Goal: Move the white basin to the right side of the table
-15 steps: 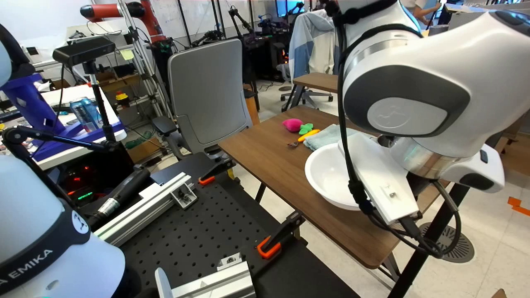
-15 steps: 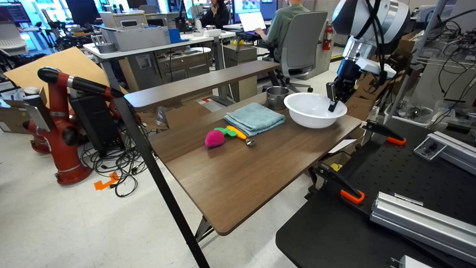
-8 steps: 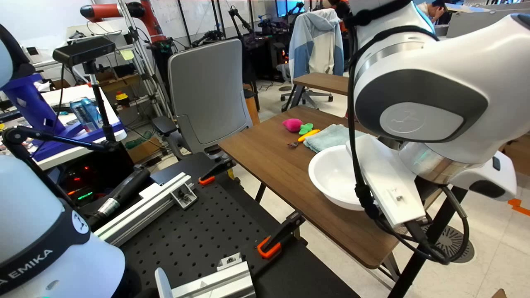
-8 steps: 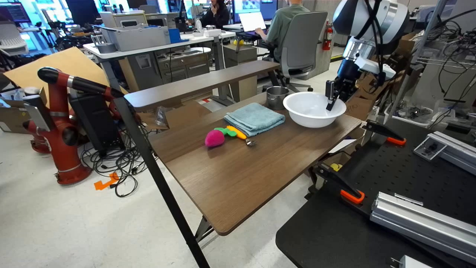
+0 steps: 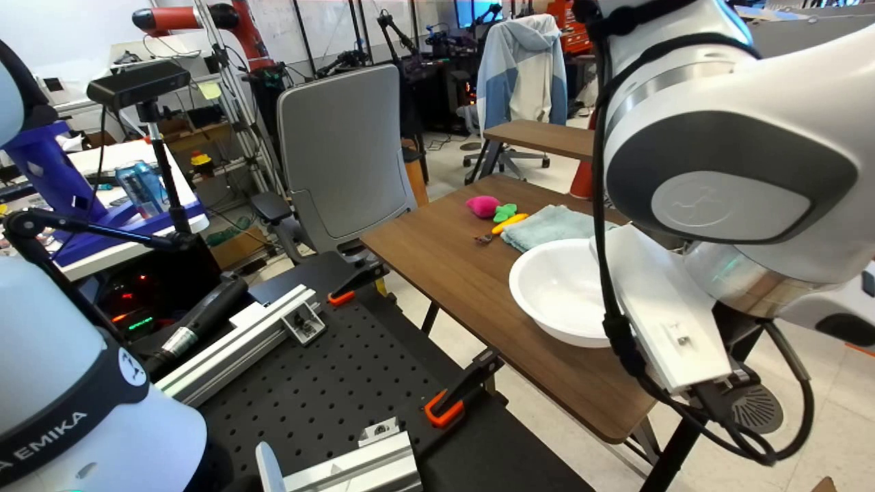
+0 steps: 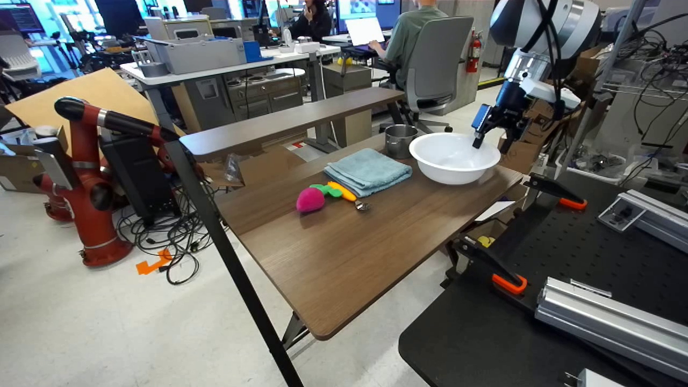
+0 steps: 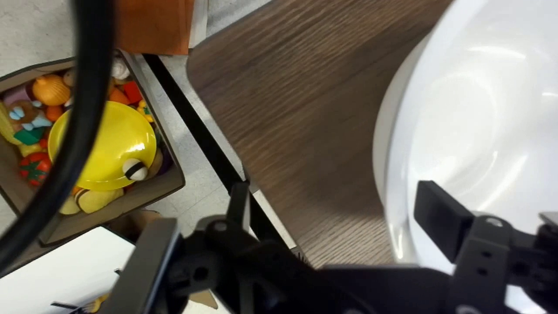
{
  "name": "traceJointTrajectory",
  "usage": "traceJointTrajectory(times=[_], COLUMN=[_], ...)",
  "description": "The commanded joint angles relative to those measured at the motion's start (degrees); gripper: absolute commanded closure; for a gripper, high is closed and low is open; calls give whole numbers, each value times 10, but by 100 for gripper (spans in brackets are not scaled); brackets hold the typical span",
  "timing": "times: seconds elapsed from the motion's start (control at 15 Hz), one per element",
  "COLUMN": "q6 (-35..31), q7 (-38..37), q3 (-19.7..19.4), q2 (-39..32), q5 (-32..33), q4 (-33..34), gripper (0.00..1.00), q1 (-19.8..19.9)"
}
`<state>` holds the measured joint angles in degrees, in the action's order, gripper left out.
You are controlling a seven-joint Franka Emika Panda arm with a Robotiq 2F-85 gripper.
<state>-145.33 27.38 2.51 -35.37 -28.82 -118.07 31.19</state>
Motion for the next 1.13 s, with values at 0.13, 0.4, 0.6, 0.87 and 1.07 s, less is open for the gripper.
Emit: traceJointTrajectory(times=[0.13,0.4,0.6,0.87,1.07], q6=[52,73,83,78,77], q7=[11,15,20,8,8], q3=[-17,-32,-43,-65,-67], q2=[83,162,218,194,188], q5=[-13,-19,-22,-18,-17], q4=[-35,-64,-89,-67,-66], gripper=[0,0,0,0,0], q1=[34,28,7,-16,-14])
